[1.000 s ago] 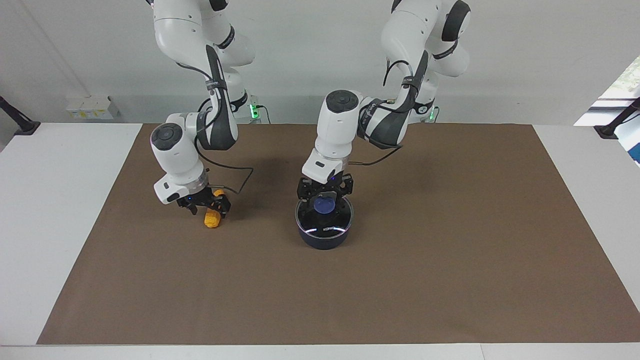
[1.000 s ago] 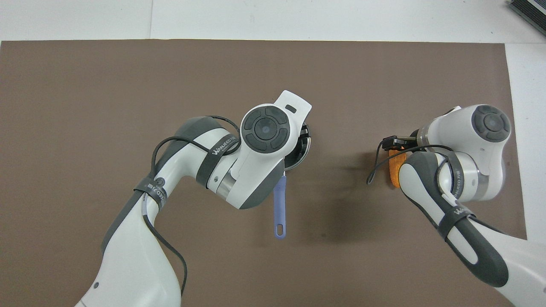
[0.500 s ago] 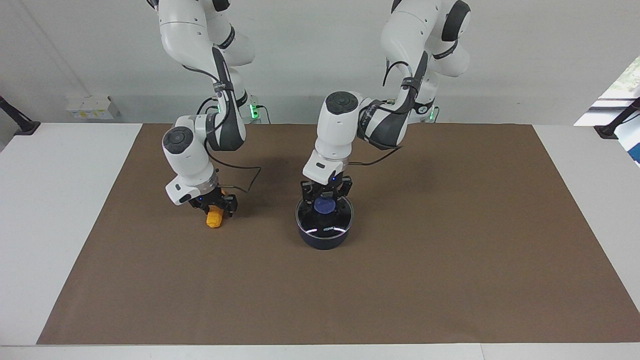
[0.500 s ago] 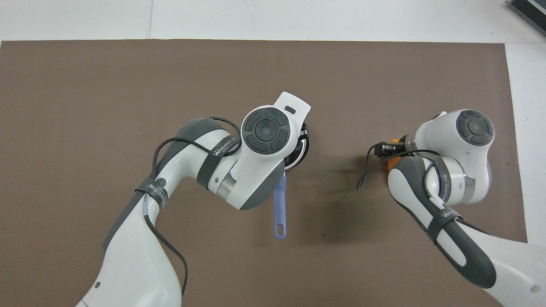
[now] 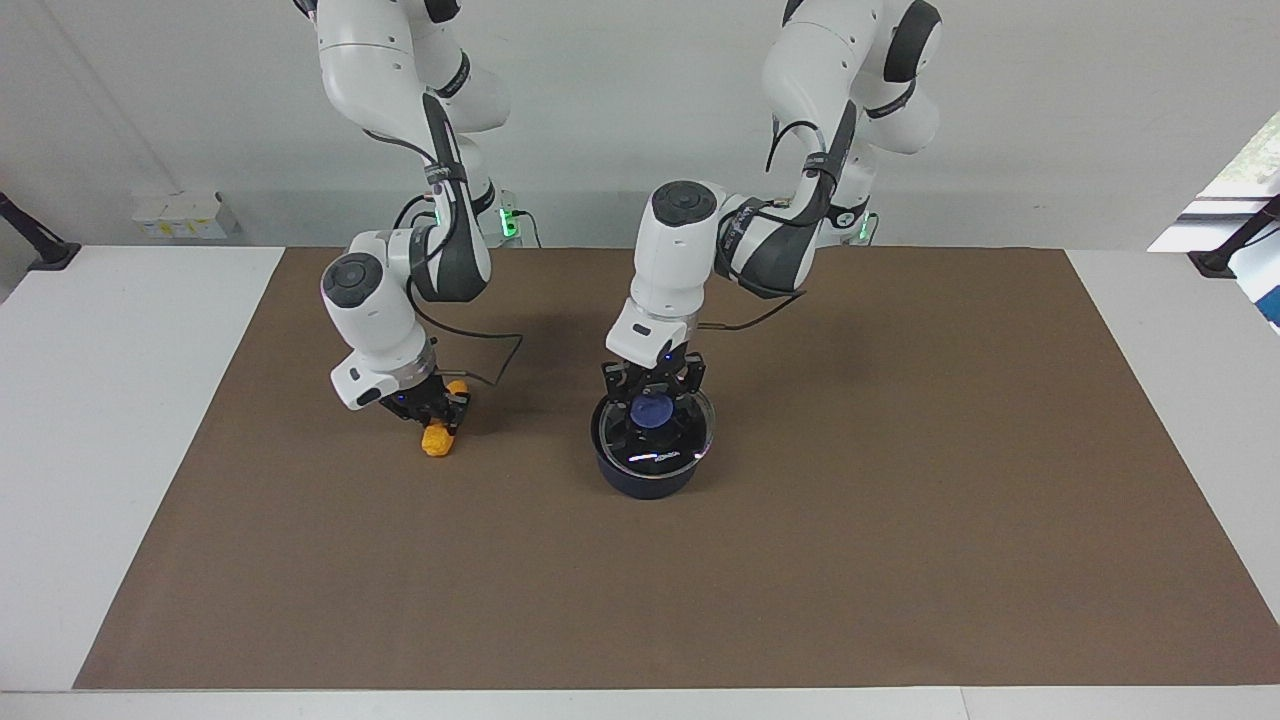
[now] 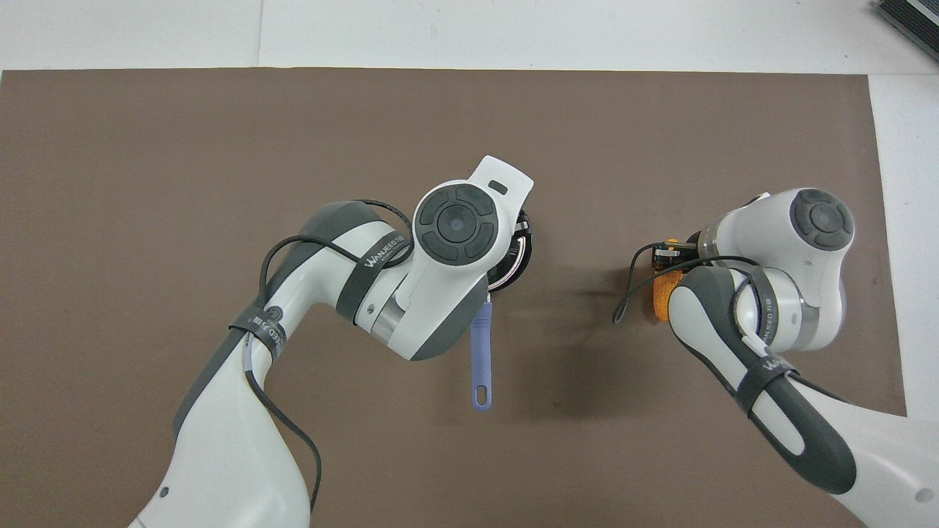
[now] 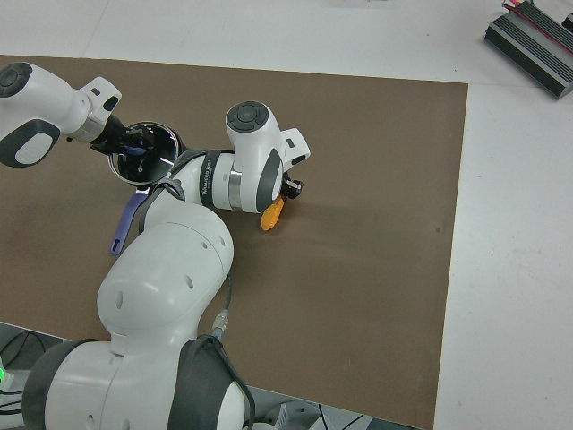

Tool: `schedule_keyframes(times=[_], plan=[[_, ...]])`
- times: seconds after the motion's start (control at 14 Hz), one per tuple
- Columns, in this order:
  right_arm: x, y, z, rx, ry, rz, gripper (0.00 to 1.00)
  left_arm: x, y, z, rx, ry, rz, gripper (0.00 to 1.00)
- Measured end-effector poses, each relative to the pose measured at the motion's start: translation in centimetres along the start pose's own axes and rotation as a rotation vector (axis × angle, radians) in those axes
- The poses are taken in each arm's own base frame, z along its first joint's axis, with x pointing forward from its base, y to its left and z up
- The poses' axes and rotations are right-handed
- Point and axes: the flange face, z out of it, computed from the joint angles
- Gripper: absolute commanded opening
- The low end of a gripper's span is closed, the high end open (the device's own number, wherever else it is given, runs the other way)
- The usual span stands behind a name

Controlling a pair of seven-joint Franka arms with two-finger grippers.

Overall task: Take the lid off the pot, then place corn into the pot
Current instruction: 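Lift the lid off with the left gripper while the right gripper lifts the corn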

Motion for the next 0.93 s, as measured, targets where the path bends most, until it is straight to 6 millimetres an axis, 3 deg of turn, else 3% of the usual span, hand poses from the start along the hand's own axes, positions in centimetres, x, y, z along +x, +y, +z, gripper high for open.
schedule_keyframes(times=[0.21,0.36,0.64,0.79,0.93], plan=[[0.3,-0.1,-0.4,0.007,0.009,0.004,0.15,0.9,-0.3,-2.6,-0.024,0.03,-0.019,0.11],[0.8,-0.3,-1.4,0.013,0.032,0.003,0.16,2.4,-1.5,-4.0,-0.032,0.044,-0.055,0.07],[2.3,-1.8,-5.5,0.031,0.084,-0.015,0.16,7.6,-7.6,-4.5,-0.026,0.031,-0.135,0.03],[2.6,-4.0,-8.0,0.041,0.09,-0.015,0.16,9.3,-10.6,-3.7,-0.018,0.01,-0.141,0.0],[2.4,-7.6,-9.6,0.054,0.099,0.001,0.15,10.9,-13.6,-2.9,0.005,-0.005,-0.151,0.0]])
